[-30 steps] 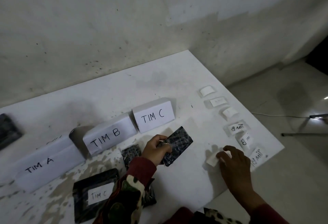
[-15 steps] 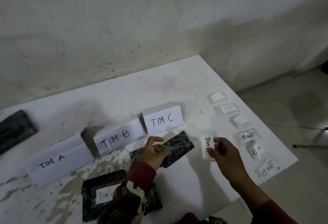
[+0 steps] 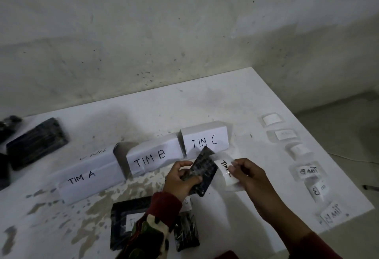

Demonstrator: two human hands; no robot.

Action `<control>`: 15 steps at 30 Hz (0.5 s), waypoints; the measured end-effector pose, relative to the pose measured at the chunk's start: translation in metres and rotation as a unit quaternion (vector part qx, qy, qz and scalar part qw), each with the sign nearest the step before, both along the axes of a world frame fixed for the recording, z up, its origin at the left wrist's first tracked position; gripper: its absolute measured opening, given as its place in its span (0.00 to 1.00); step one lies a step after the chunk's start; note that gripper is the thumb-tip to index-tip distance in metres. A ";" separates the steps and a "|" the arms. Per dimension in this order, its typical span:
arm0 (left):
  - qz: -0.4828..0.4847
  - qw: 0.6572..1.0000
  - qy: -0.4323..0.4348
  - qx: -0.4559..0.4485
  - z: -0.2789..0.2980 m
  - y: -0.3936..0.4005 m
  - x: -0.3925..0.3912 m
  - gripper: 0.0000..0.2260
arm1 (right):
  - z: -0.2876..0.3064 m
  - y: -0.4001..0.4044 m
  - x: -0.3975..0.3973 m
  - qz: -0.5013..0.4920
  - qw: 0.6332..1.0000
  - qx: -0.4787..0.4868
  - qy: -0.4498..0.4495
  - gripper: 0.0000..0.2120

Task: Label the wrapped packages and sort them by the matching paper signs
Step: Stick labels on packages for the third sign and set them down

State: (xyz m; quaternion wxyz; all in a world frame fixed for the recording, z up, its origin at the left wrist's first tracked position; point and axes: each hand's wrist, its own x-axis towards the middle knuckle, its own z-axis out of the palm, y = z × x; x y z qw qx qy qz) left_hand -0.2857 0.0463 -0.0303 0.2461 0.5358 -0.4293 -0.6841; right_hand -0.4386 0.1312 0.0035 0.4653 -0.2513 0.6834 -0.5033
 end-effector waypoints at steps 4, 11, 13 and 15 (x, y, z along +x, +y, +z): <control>-0.021 1.000 0.013 0.015 -0.003 0.000 0.001 0.16 | 0.004 -0.011 0.007 0.049 0.999 0.008 0.010 0.04; -0.013 1.000 0.013 -0.019 -0.003 -0.006 0.010 0.16 | 0.006 -0.023 0.006 0.082 0.995 0.006 0.057 0.13; -0.019 0.999 0.020 -0.021 -0.003 -0.007 0.013 0.15 | 0.006 -0.025 0.004 0.086 0.995 0.007 0.053 0.16; -0.021 0.999 0.031 -0.007 -0.004 -0.007 0.014 0.15 | 0.006 -0.027 0.003 0.082 0.996 0.008 0.042 0.15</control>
